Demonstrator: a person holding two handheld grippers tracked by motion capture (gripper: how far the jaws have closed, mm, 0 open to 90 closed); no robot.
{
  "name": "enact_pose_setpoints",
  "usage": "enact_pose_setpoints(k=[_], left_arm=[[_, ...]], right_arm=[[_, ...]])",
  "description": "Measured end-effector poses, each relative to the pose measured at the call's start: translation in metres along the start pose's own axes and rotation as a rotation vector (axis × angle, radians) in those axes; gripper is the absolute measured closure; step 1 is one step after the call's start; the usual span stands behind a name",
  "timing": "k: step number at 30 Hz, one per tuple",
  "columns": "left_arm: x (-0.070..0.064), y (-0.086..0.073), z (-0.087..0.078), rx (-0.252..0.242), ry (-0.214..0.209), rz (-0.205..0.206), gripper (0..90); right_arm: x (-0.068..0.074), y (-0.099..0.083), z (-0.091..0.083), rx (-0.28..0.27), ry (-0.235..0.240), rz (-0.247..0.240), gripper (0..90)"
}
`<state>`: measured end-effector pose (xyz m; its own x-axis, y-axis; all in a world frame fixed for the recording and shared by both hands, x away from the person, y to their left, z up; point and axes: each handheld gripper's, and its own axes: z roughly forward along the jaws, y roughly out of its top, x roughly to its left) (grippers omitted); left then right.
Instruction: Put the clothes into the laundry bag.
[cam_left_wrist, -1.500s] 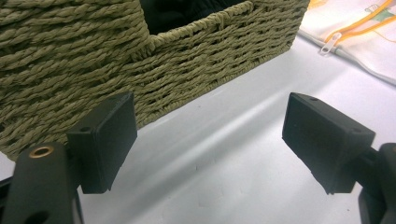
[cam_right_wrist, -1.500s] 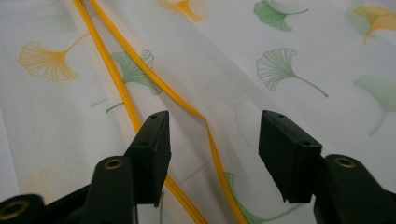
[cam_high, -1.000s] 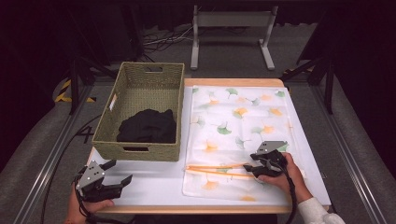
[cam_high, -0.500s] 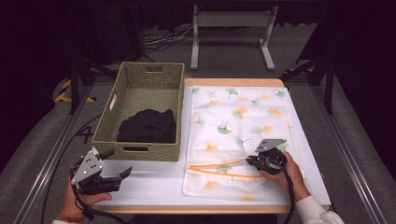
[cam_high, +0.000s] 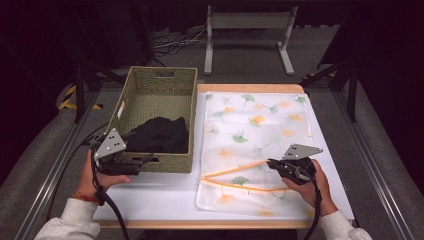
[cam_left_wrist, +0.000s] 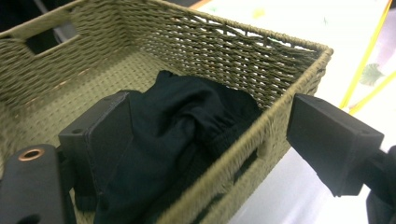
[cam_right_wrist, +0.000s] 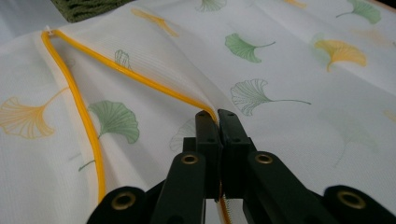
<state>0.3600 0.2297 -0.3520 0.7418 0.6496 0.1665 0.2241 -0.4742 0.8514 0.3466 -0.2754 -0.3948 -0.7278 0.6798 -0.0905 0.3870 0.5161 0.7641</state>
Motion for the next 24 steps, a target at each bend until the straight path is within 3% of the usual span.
enact_pose_setpoints(k=[6,11,18,24], left_arm=[[0.006,0.014,0.009,0.020,-0.014,0.021,15.0],[0.014,0.024,0.021,0.081,-0.018,0.042,14.7],[0.029,0.038,0.036,0.154,-0.064,0.080,13.3],[0.038,0.041,0.063,0.320,-0.102,0.118,13.9]], right_arm=[[0.003,0.006,-0.006,-0.054,-0.019,-0.008,88.8],[0.008,0.014,-0.010,-0.081,-0.029,-0.023,88.7],[0.013,0.018,-0.009,-0.089,-0.023,-0.033,88.7],[0.011,0.015,-0.008,-0.090,-0.024,-0.016,88.5]])
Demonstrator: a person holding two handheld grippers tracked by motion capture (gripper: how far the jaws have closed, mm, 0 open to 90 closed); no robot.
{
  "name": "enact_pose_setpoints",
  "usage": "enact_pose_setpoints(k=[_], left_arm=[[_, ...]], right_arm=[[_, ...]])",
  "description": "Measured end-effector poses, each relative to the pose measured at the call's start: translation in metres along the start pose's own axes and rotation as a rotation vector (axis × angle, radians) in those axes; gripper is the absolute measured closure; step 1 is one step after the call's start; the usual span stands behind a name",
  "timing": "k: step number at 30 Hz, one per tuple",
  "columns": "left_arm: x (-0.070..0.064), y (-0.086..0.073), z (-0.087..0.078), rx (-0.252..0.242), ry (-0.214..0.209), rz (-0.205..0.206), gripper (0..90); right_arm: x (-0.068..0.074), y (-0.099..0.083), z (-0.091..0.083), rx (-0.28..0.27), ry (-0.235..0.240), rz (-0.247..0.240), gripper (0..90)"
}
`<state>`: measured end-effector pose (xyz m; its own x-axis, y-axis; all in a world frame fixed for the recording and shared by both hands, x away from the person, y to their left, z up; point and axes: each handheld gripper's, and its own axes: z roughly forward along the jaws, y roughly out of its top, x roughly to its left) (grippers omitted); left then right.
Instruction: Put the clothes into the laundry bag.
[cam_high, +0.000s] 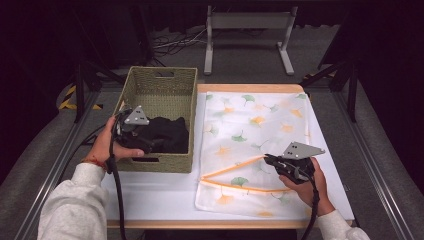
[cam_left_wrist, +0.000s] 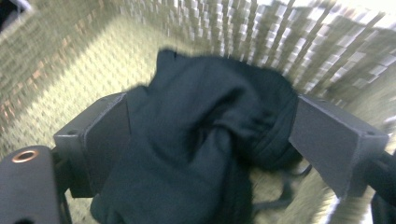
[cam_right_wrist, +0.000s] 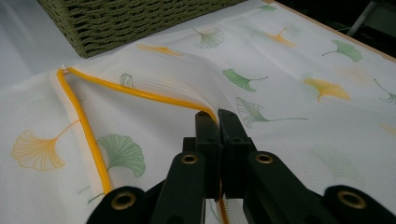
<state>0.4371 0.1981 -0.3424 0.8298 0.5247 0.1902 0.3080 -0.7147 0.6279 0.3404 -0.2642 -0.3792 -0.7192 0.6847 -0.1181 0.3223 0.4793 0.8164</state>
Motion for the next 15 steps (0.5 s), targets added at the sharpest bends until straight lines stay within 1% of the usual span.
enact_pose_setpoints(k=[1,2,3,4,5,6,7,8,9,10,11,12,13,14,15], left_arm=[[0.000,0.001,0.004,0.025,-0.010,0.012,14.1],[-0.001,0.003,0.006,0.043,-0.007,0.028,14.6],[0.000,0.004,0.007,0.048,-0.012,0.040,14.9],[0.000,0.006,0.008,0.053,-0.019,0.041,15.3],[0.001,0.007,0.011,0.072,-0.021,0.043,16.0],[0.002,0.008,0.014,0.097,-0.034,0.047,16.2],[0.002,0.010,0.017,0.118,-0.042,0.063,16.2],[0.003,0.011,0.019,0.125,-0.047,0.070,16.5],[0.004,0.012,0.023,0.154,-0.050,0.076,16.7],[0.006,0.012,0.026,0.177,-0.040,0.082,16.7],[0.006,0.012,0.026,0.177,-0.040,0.082,16.7],[0.011,0.012,0.034,0.196,-0.054,0.067,16.1],[0.011,0.012,0.034,0.196,-0.054,0.067,17.9],[0.012,0.012,0.038,0.211,-0.041,0.057,17.9],[0.014,0.009,0.046,0.233,-0.046,0.057,17.5]], right_arm=[[0.000,-0.001,0.000,0.002,0.002,0.002,88.5],[0.000,-0.002,0.001,0.007,0.002,0.001,88.4],[-0.001,-0.003,0.002,0.011,0.005,0.001,88.3],[-0.001,-0.003,0.002,0.013,0.007,0.004,88.1],[-0.001,-0.003,0.003,0.014,0.010,0.006,87.9],[-0.001,-0.004,0.004,0.017,0.013,0.006,87.8],[0.000,-0.004,0.004,0.019,0.012,0.004,87.7],[0.000,-0.004,0.005,0.020,0.015,0.001,87.5],[0.000,-0.004,0.005,0.024,0.020,0.002,87.2],[0.001,-0.005,0.006,0.027,0.021,0.003,87.1],[0.001,-0.005,0.006,0.027,0.021,0.003,87.1],[0.000,-0.005,0.007,0.030,0.023,0.004,86.2],[0.000,-0.005,0.007,0.030,0.023,0.004,86.2],[-0.001,-0.006,0.008,0.031,0.027,0.007,85.6],[-0.001,-0.006,0.008,0.032,0.030,0.012,85.5]])
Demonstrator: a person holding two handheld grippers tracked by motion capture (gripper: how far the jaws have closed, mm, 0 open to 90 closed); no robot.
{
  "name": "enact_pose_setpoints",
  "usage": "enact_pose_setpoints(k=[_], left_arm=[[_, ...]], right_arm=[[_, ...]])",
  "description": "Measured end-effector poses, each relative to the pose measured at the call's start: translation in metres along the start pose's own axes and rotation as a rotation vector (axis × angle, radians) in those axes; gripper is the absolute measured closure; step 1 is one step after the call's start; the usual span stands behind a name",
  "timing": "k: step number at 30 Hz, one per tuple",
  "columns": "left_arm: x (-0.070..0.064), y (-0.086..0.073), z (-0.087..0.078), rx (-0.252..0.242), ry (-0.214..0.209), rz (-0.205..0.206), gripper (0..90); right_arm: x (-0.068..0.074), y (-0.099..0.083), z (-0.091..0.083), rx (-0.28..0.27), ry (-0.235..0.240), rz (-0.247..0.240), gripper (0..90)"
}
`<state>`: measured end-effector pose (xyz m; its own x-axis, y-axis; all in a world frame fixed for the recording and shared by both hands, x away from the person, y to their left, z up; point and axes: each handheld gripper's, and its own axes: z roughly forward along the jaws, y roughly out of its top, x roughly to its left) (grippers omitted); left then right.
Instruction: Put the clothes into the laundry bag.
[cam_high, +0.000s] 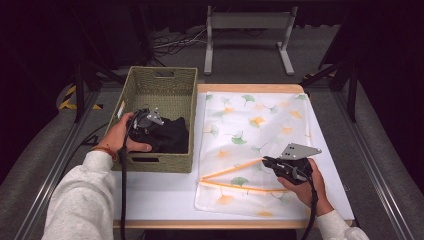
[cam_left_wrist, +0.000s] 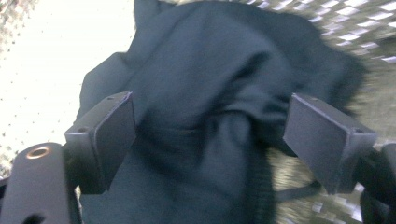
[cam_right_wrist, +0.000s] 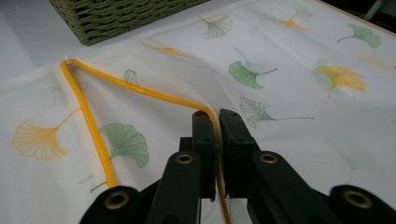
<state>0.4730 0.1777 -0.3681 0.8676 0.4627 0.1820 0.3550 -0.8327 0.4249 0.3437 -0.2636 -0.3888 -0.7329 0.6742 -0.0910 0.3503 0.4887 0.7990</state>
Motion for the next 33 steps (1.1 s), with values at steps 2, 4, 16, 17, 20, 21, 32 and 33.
enact_pose_setpoints(k=[2,4,16,17,20,21,32,33], left_arm=[[-0.002,0.001,0.013,0.068,0.023,0.020,15.2],[-0.003,0.004,0.017,0.078,0.029,0.041,13.9],[0.016,0.014,0.046,0.109,-0.026,-0.097,2.6],[0.017,0.014,0.048,0.107,-0.027,-0.097,2.7],[0.020,0.015,0.051,0.120,-0.009,-0.100,4.1],[0.021,0.015,0.051,0.123,0.017,-0.107,6.4],[0.025,0.015,0.047,0.144,0.111,-0.117,37.5],[0.025,0.016,0.047,0.148,0.122,-0.112,42.6]], right_arm=[[-0.001,-0.001,0.001,0.006,0.002,0.002,85.6],[-0.001,-0.002,0.002,0.008,0.003,-0.001,85.6],[0.001,-0.002,0.004,0.016,0.009,-0.007,83.6],[0.002,-0.002,0.004,0.017,0.010,-0.009,83.1],[0.002,-0.003,0.005,0.020,0.012,-0.007,82.4],[0.002,-0.003,0.005,0.023,0.012,-0.008,82.1],[0.003,-0.004,0.006,0.029,0.013,-0.014,80.9],[0.003,-0.004,0.006,0.030,0.013,-0.016,80.9]])
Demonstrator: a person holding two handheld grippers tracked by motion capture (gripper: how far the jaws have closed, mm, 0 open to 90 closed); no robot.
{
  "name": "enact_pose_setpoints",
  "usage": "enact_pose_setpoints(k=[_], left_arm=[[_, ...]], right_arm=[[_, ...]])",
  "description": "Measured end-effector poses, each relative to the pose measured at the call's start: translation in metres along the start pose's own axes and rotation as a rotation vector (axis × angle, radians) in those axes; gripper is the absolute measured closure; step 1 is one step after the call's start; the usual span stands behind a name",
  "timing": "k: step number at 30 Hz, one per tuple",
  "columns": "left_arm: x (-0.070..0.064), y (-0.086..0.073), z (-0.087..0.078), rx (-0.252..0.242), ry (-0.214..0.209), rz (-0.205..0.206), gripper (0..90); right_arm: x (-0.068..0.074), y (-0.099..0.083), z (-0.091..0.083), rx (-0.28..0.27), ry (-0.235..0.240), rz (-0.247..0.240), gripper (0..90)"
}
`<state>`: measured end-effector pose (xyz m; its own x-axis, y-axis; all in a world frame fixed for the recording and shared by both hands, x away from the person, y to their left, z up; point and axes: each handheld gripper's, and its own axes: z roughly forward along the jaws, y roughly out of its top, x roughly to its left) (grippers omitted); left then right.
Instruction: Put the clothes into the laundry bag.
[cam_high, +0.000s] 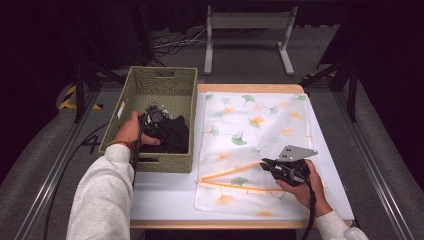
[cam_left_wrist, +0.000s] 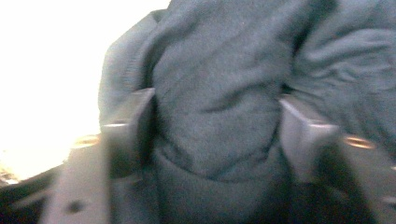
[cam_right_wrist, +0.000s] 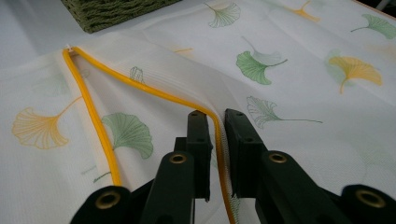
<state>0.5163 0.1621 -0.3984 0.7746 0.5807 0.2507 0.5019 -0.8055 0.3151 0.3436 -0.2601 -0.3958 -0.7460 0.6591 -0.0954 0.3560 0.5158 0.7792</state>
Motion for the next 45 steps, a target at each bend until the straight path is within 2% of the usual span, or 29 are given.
enact_pose_setpoints(k=[3,5,11,12,13,15,19,24,27,30,31,32,33,39,45], left_arm=[[-0.002,0.004,0.000,0.014,0.029,0.024,51.7],[-0.003,0.004,-0.002,0.006,0.037,0.034,55.6],[-0.002,0.002,-0.012,-0.035,0.055,0.030,60.6],[-0.002,0.001,-0.019,-0.056,0.066,0.011,60.8],[-0.002,0.001,-0.019,-0.056,0.066,0.011,61.0],[-0.001,-0.002,-0.027,-0.100,0.072,-0.009,61.6],[-0.002,-0.007,-0.044,-0.165,0.060,-0.023,62.1],[-0.007,-0.013,-0.063,-0.258,0.072,-0.042,62.2],[-0.009,-0.017,-0.072,-0.293,0.072,-0.054,62.2],[-0.008,-0.024,-0.085,-0.355,0.059,-0.078,62.3],[-0.008,-0.024,-0.085,-0.355,0.059,-0.078,62.3],[-0.008,-0.027,-0.091,-0.391,0.050,-0.094,62.3],[-0.008,-0.027,-0.091,-0.391,0.050,-0.094,62.3],[-0.010,-0.033,-0.111,-0.462,0.053,-0.105,62.4],[-0.015,-0.035,-0.132,-0.528,0.032,-0.111,62.4]], right_arm=[[0.000,0.000,0.001,0.000,0.000,-0.001,81.5],[0.001,0.000,0.001,0.002,-0.001,-0.005,81.9],[0.000,0.000,-0.001,-0.009,-0.003,-0.007,86.8],[0.000,0.000,-0.001,-0.011,-0.004,-0.011,88.1],[0.000,0.000,-0.001,-0.011,-0.004,-0.011,88.1],[0.001,0.000,-0.002,-0.011,-0.005,-0.015,88.8],[0.001,0.001,-0.005,-0.028,-0.012,-0.018,89.0],[0.002,0.003,-0.009,-0.052,-0.025,-0.023,89.1],[0.003,0.005,-0.011,-0.065,-0.032,-0.030,89.2],[0.004,0.006,-0.013,-0.080,-0.038,-0.031,89.2],[0.005,0.006,-0.014,-0.082,-0.039,-0.032,89.1],[0.006,0.007,-0.015,-0.087,-0.043,-0.036,89.2],[0.006,0.007,-0.015,-0.087,-0.043,-0.036,89.2],[0.007,0.009,-0.017,-0.099,-0.048,-0.041,89.2],[0.007,0.009,-0.019,-0.106,-0.050,-0.039,89.2]])
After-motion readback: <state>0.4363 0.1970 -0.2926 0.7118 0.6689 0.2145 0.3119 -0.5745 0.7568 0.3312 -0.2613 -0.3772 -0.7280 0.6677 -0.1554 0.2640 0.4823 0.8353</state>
